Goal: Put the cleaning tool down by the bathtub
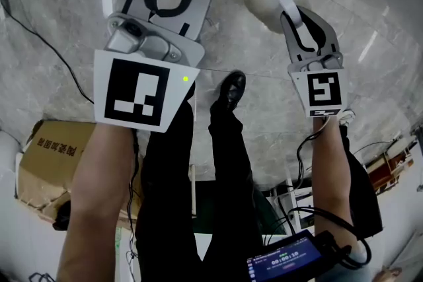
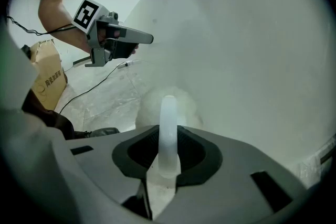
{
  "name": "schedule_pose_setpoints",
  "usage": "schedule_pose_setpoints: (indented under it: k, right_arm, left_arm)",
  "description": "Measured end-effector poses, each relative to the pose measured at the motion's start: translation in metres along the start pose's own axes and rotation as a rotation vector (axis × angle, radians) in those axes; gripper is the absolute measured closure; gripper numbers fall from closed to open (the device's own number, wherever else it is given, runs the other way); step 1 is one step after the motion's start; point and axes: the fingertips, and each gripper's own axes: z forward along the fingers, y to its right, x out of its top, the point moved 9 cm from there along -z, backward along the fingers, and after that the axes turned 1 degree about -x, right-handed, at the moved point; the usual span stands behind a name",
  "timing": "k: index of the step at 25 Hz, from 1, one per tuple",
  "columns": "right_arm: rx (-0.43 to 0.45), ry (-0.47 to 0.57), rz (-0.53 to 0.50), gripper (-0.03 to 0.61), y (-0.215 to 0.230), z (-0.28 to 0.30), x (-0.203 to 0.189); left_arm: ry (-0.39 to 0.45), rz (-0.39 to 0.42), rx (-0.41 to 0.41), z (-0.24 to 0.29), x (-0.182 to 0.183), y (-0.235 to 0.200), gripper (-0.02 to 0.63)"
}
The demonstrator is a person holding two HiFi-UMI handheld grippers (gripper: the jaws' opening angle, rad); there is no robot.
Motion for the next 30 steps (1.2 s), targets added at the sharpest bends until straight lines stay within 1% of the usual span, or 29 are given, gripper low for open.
schedule_pose_setpoints:
  k: [5,9,13,18,30]
  right_arm:
    - [0.010,0.009,-0.022,0.480,-0.001,0.010,-0.010]
    - [0.011,-0.011,-0.021,0.480,-0.002,0.016,-0.012]
    - [0.026,-0.025,-0.034,0.480,-0.004,0.029,-0.020]
    - [0.043,-0.051,-0.052,0.480,-0.004,0.039,-0.029]
    - [0.070,-0.076,-0.095,0.480,-0.012,0.057,-0.031]
  left_arm:
    - [-0.011,0.008,-0.009,0.002,-0.009,0.004,0.598]
    - [-0.016,0.013,-0.011,0.002,-0.012,0.004,0.598]
    - [-0.026,0.010,-0.013,0.007,-0.022,0.003,0.598]
    - [-0.029,0.014,-0.012,0.008,-0.026,0.004,0.598]
    - [-0.036,0.009,-0.006,0.003,-0.036,-0.004,0.598]
